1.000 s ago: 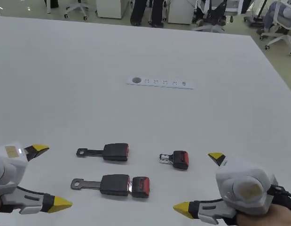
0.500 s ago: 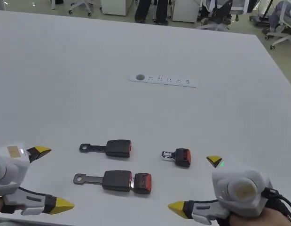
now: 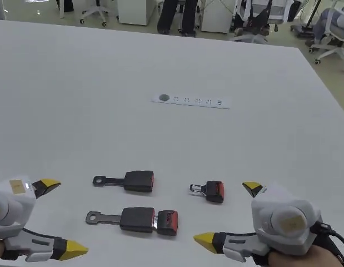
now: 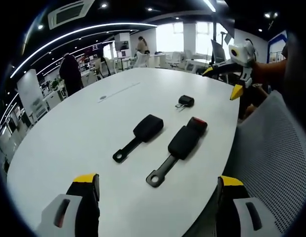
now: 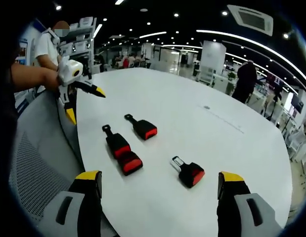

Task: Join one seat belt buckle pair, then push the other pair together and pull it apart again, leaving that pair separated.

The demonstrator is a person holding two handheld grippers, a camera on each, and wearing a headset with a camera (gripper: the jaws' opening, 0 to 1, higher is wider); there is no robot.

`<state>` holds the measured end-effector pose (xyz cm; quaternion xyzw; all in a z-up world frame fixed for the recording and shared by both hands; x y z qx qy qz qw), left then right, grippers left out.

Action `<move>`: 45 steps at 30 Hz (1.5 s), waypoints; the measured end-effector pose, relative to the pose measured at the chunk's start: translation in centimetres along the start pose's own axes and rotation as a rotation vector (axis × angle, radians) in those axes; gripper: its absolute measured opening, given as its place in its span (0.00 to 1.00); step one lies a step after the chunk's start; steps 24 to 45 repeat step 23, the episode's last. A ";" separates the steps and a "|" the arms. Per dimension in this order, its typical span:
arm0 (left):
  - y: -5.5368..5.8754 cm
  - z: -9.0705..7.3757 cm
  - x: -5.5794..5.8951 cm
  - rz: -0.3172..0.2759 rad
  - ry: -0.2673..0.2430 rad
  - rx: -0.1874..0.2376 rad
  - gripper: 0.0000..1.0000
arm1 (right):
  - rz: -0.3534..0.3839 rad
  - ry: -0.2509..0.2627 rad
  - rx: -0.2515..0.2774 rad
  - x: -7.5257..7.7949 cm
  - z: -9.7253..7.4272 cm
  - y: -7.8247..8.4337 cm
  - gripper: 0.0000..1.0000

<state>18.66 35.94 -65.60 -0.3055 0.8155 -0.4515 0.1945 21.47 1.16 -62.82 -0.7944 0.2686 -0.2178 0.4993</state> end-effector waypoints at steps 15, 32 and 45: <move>-0.5 -0.1 0.6 -0.023 -0.012 0.006 1.00 | 0.058 -0.013 0.029 -0.2 0.0 -0.6 0.99; -0.3 -0.1 0.6 -0.027 -0.019 -0.001 1.00 | 0.055 -0.026 0.013 -0.7 0.3 -0.1 0.99; -0.3 -0.1 0.6 -0.027 -0.019 -0.001 1.00 | 0.055 -0.026 0.013 -0.7 0.3 -0.1 0.99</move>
Point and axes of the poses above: the centre of the closed fingertips' face, and the gripper's own axes: z roughly forward along the fingers, x roughly to its right, y roughly out of its underside, the point moved 7 cm from there along -z, roughly backward along the fingers, and after that the axes turned 12 degrees about x, right-handed, at the moved point
